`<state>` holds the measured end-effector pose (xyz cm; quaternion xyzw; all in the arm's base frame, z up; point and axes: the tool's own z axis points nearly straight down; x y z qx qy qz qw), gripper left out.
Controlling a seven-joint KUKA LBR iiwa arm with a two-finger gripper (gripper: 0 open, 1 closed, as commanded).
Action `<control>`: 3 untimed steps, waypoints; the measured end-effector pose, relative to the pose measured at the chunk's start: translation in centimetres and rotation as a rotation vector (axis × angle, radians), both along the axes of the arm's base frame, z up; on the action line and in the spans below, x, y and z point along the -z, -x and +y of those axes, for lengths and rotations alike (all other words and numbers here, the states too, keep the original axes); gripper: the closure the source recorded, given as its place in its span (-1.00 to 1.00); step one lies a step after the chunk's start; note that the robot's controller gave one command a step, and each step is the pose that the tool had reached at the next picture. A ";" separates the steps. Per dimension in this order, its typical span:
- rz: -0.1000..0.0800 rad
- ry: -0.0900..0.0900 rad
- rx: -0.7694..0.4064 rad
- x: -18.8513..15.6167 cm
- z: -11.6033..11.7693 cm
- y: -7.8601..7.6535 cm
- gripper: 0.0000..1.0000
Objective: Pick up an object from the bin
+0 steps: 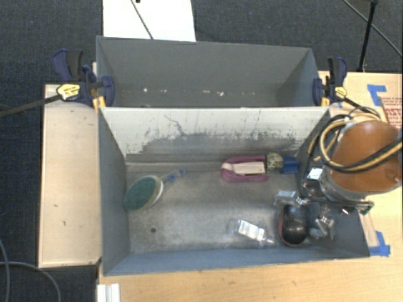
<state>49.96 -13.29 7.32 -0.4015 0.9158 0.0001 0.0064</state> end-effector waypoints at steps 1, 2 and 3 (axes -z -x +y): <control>0.010 -0.002 -0.522 0.2 2.4 1.5 -1.00; 0.006 0.000 -0.521 0.0 2.3 1.4 1.00; 0.003 0.012 -0.538 -13.4 1.2 1.2 1.00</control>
Offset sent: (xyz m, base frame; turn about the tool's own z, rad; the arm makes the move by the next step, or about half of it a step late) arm -0.0154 0.0167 -0.0032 -0.5198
